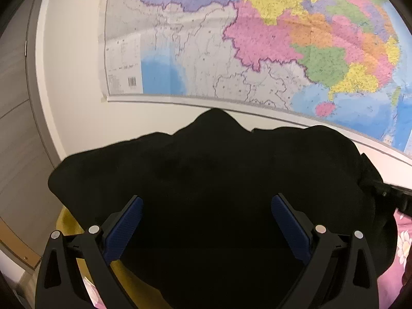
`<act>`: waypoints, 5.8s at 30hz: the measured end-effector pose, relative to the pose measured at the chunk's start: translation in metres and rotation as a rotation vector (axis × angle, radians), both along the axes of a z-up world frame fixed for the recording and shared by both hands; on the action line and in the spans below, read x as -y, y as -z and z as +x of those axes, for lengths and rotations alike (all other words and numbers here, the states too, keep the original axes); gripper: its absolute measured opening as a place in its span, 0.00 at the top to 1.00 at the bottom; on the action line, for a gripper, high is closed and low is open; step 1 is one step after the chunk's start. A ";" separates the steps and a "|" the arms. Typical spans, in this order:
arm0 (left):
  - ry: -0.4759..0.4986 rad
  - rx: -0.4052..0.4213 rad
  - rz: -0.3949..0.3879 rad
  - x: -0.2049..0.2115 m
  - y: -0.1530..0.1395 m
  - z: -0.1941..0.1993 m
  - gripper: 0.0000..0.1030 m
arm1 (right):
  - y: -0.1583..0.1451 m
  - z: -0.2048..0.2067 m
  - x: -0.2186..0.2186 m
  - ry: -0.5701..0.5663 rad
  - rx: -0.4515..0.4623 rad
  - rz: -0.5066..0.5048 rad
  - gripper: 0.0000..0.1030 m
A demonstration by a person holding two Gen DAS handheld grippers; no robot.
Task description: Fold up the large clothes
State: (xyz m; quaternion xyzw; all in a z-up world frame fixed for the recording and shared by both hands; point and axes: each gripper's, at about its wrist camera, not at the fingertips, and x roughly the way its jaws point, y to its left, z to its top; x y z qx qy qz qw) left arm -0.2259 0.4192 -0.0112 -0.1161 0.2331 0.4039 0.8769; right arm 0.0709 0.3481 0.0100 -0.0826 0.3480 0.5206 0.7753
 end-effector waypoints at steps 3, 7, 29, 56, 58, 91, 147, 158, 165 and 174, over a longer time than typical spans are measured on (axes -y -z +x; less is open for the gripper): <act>0.019 0.005 0.008 0.005 0.000 -0.004 0.07 | -0.012 -0.009 0.015 0.001 0.021 0.088 0.53; 0.056 0.014 0.025 0.017 -0.002 -0.009 0.07 | -0.024 -0.038 0.030 -0.056 0.119 0.146 0.52; 0.109 0.032 0.029 0.049 0.011 -0.014 0.07 | -0.002 -0.091 0.054 -0.172 0.217 0.118 0.45; 0.093 0.072 0.001 0.096 0.011 -0.046 0.07 | 0.004 -0.116 0.078 -0.131 0.211 0.144 0.14; 0.091 0.071 -0.003 0.101 0.013 -0.048 0.07 | 0.004 -0.121 0.082 -0.128 0.225 0.140 0.11; 0.065 0.021 -0.016 0.154 0.031 -0.101 0.07 | 0.021 -0.172 0.138 -0.112 0.228 0.134 0.06; 0.087 -0.021 -0.021 0.172 0.040 -0.106 0.07 | 0.032 -0.184 0.152 -0.102 0.186 0.135 0.06; 0.090 -0.019 -0.026 0.172 0.041 -0.107 0.07 | 0.033 -0.185 0.151 -0.102 0.183 0.132 0.06; 0.086 -0.018 -0.029 0.173 0.042 -0.109 0.07 | 0.033 -0.185 0.152 -0.103 0.183 0.132 0.06; 0.086 -0.016 -0.029 0.172 0.042 -0.110 0.07 | 0.034 -0.187 0.151 -0.101 0.183 0.133 0.06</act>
